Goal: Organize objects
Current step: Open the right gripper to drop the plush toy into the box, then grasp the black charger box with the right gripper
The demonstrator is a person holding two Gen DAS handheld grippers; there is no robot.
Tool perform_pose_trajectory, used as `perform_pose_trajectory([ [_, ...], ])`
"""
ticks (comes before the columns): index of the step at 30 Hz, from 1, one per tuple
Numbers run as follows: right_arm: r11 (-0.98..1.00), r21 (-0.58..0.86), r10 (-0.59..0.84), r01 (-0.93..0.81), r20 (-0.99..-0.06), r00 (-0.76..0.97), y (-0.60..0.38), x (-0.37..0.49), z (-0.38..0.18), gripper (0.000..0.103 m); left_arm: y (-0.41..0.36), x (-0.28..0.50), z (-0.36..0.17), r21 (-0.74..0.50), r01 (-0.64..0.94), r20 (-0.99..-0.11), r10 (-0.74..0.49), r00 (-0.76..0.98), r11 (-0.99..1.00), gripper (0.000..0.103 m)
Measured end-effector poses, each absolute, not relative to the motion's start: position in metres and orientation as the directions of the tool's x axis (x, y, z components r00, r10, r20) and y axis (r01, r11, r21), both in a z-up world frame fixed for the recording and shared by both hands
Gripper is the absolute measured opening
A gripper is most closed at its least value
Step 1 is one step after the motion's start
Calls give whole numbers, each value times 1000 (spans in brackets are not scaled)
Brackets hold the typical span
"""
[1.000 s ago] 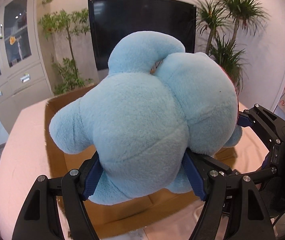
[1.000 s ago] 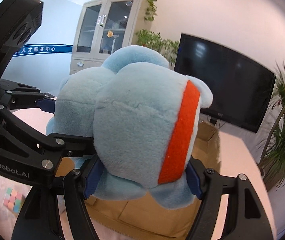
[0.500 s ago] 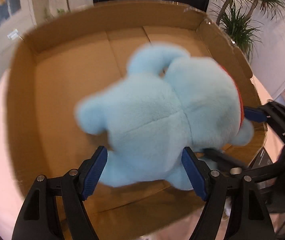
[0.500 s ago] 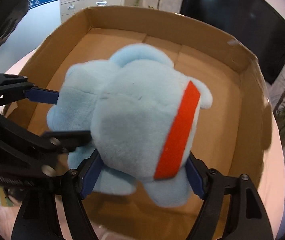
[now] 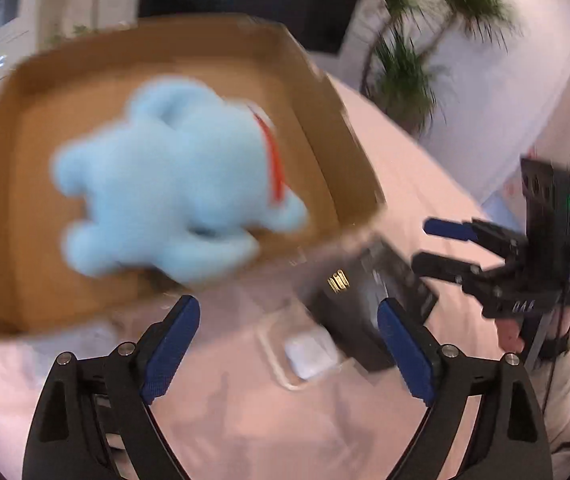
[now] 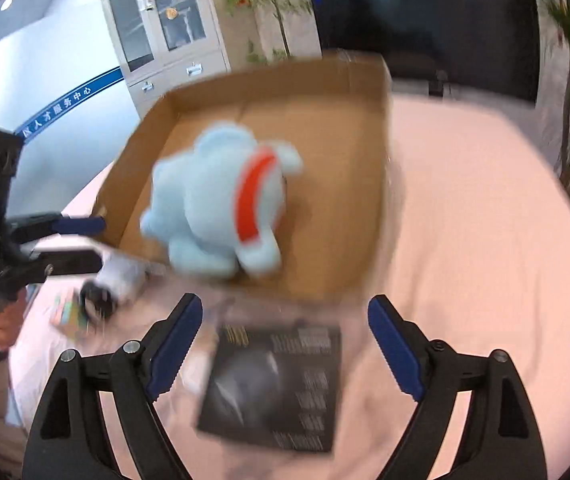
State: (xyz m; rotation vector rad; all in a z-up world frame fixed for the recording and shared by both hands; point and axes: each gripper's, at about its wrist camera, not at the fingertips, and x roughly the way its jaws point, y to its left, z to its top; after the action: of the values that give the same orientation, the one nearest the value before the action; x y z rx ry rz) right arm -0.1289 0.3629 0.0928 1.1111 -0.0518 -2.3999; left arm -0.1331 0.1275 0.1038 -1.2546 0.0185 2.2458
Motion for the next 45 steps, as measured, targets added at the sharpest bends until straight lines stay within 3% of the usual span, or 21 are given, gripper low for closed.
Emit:
perform_pose_trajectory([
  [3, -843, 369, -530, 392, -693, -488, 384, -123, 56, 75, 155, -137, 74, -332, -487, -802, 514, -305, -807, 76],
  [4, -828, 400, -554, 394, -690, -466, 385, -122, 47, 61, 162, -138, 64, -360, -481, -805, 527, -273, -799, 60],
  [5, -812, 415, -575, 411, -689, -442, 386, -110, 36, 55, 168, -140, 54, -397, -480, -801, 551, -234, -782, 59],
  [6, -807, 423, -584, 413, -676, -449, 388, -104, 34, 56, 169, -141, 52, -458, -479, -774, 601, -200, -749, 49],
  [13, -830, 361, -548, 425, -668, -503, 375, -57, 41, 53, 172, -112, 71, -357, -516, -788, 548, -282, -779, 46],
  [18, -787, 366, -594, 498, -669, -447, 332, 3, 36, 53, 144, -32, 87, -183, -517, -839, 407, -361, -836, 46],
  [21, -769, 329, -600, 549, -668, -440, 299, 31, 29, 53, 108, 0, 83, -240, -448, -853, 408, -326, -861, 46],
  [24, -722, 360, -648, 591, -649, -398, 277, 40, 19, 54, 75, 16, 74, -300, -353, -850, 416, -322, -886, 53],
  [26, -717, 312, -635, 623, -662, -399, 263, 46, 14, 72, 68, 24, 71, -298, -312, -852, 399, -339, -902, 61],
  [28, -712, 241, -613, 659, -671, -417, 255, 55, 15, 80, 63, 30, 70, -281, -293, -853, 377, -360, -914, 64],
  [32, -700, 107, -558, 706, -699, -447, 243, 67, 12, 81, 61, 25, 60, -303, -290, -848, 395, -353, -908, 73],
  [39, -701, 86, -533, 708, -723, -440, 241, 65, 3, 81, 75, 5, 43, -369, -288, -837, 450, -311, -884, 82],
  [43, -700, 84, -519, 709, -741, -426, 240, 62, 1, 82, 86, 2, 38, -376, -305, -839, 461, -288, -875, 95],
  [45, -701, 79, -510, 709, -751, -420, 239, 61, -1, 83, 89, 1, 35, -400, -311, -831, 484, -273, -862, 95],
])
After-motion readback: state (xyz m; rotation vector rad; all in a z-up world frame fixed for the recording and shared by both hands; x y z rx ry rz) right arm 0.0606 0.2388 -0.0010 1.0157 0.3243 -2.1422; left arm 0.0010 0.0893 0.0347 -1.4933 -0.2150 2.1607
